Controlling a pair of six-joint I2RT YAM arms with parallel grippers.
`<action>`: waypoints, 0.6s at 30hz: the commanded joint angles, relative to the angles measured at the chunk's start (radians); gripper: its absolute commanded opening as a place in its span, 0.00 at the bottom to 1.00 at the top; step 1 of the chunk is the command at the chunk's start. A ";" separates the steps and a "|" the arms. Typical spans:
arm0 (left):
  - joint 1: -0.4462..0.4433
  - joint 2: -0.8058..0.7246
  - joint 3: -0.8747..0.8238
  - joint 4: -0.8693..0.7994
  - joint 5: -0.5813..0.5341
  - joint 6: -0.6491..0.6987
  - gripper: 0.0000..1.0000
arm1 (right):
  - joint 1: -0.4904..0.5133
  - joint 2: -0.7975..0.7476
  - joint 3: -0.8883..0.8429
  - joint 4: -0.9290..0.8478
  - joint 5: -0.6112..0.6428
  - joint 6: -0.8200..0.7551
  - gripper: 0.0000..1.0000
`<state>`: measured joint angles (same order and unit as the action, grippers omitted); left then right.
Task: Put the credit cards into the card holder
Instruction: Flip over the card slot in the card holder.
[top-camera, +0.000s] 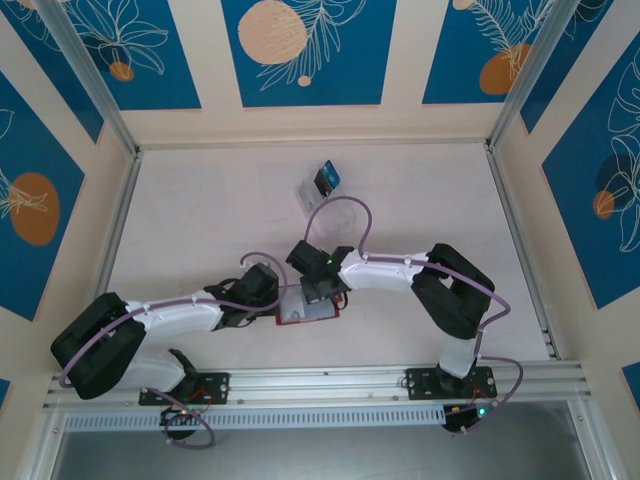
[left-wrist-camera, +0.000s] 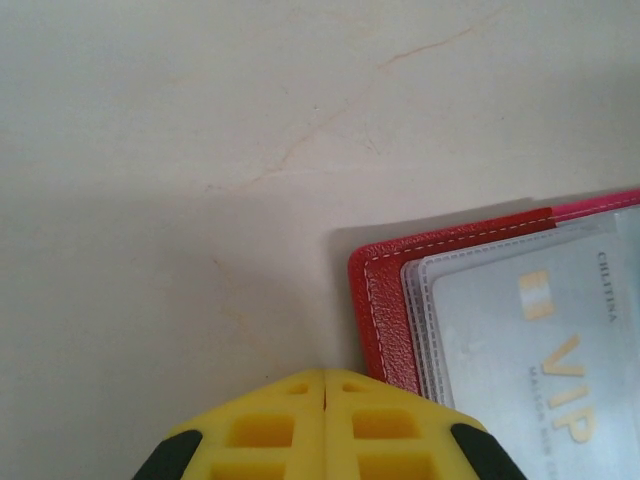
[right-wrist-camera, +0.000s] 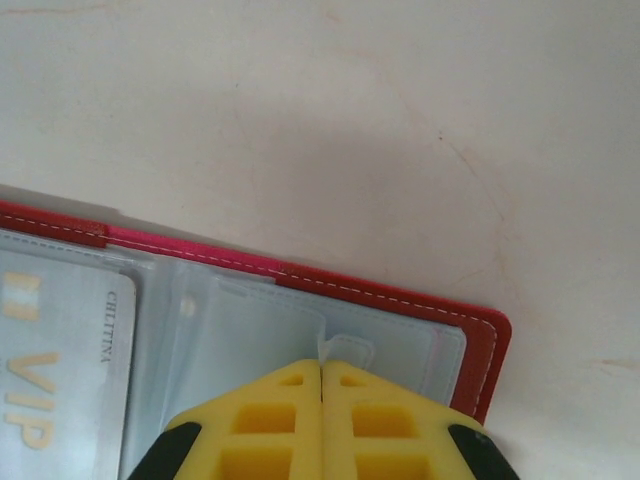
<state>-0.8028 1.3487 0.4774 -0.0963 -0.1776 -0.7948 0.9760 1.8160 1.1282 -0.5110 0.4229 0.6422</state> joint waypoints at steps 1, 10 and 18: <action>-0.004 0.090 -0.057 0.062 0.075 -0.009 0.05 | 0.007 -0.035 0.048 -0.052 -0.010 -0.016 0.00; -0.006 0.110 -0.068 0.110 0.087 -0.012 0.05 | -0.013 -0.020 0.098 -0.010 -0.179 0.013 0.00; -0.015 0.133 -0.087 0.183 0.099 -0.026 0.04 | -0.014 0.011 0.101 0.058 -0.307 0.074 0.12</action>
<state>-0.8062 1.3502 0.4561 -0.0460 -0.1776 -0.8024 0.9611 1.8164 1.2045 -0.4862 0.2104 0.6796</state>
